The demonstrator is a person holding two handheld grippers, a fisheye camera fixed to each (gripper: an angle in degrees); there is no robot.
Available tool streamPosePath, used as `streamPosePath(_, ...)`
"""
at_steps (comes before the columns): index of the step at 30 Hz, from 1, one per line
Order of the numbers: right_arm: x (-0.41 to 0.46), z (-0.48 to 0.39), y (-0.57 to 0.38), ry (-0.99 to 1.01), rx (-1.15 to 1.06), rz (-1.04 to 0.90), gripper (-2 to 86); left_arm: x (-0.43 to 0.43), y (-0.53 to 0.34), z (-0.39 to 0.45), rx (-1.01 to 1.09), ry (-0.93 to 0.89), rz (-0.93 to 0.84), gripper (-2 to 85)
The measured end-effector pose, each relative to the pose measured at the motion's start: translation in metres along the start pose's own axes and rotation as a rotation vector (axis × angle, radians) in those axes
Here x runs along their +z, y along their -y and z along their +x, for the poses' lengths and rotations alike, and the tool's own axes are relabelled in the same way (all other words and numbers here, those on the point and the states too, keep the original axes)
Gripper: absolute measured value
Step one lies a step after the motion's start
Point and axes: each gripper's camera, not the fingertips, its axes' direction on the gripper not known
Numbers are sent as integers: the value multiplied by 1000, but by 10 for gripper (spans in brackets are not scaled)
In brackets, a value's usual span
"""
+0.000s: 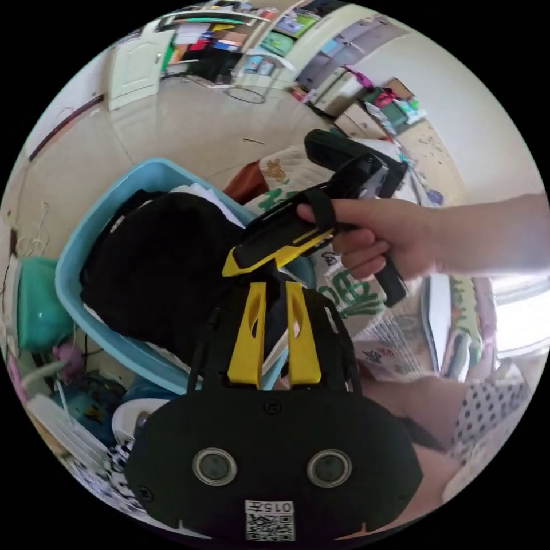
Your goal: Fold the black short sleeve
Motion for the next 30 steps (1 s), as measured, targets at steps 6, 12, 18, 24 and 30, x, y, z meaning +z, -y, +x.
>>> streamPosePath(6,-99,-41,26,-11,3,28,59,-83,12,-103,109,88,-58,91)
streamPosePath(12,-185,-117,72,-63,-2,41,56,-97,64,-235,-61,209,-229,167)
streamPosePath(18,-293,-232,115,-82,-64,41,51,-87,113,-242,209,316,-536,58)
streamPosePath(24,-443,-366,86,-107,-153,138,43,-193,114,-216,231,445,-528,-1)
streamPosePath(30,-638,-484,1,-118,-143,241,37,-377,119,-117,400,352,-395,-3)
